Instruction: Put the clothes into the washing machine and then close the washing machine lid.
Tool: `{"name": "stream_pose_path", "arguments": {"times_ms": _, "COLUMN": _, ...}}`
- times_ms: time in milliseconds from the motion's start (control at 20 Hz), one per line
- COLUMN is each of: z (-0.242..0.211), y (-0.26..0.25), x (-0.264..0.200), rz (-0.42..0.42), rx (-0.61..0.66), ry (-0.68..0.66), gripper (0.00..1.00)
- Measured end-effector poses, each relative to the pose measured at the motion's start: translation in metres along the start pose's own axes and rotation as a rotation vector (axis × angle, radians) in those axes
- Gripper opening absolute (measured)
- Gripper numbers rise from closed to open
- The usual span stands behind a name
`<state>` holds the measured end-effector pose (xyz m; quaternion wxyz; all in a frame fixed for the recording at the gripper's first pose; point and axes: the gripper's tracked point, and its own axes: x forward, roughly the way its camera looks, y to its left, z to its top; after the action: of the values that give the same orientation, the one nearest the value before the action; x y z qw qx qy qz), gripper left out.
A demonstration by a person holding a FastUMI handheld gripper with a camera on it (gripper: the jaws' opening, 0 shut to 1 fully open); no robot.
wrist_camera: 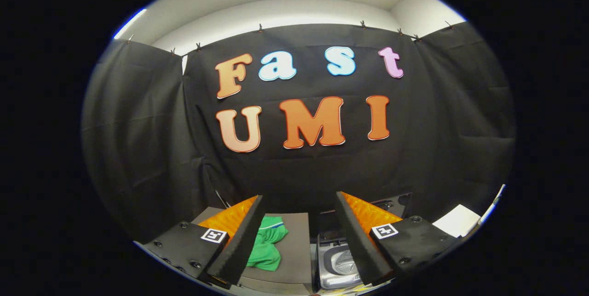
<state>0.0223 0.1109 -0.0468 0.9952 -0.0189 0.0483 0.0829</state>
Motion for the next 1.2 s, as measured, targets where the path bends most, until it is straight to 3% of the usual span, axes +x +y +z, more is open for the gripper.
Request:
{"name": "stream_pose_path", "arguments": {"times_ms": 650, "z": -0.104, "y": 0.122, "x": 0.044, "rz": 0.159, "rx": -0.077, "ry": 0.199, "gripper": 0.99}}
{"name": "stream_pose_path", "arguments": {"times_ms": 1200, "z": -0.185, "y": 0.153, "x": 0.069, "rz": 0.123, "rx": -0.114, "ry": 0.355, "gripper": 0.99}}
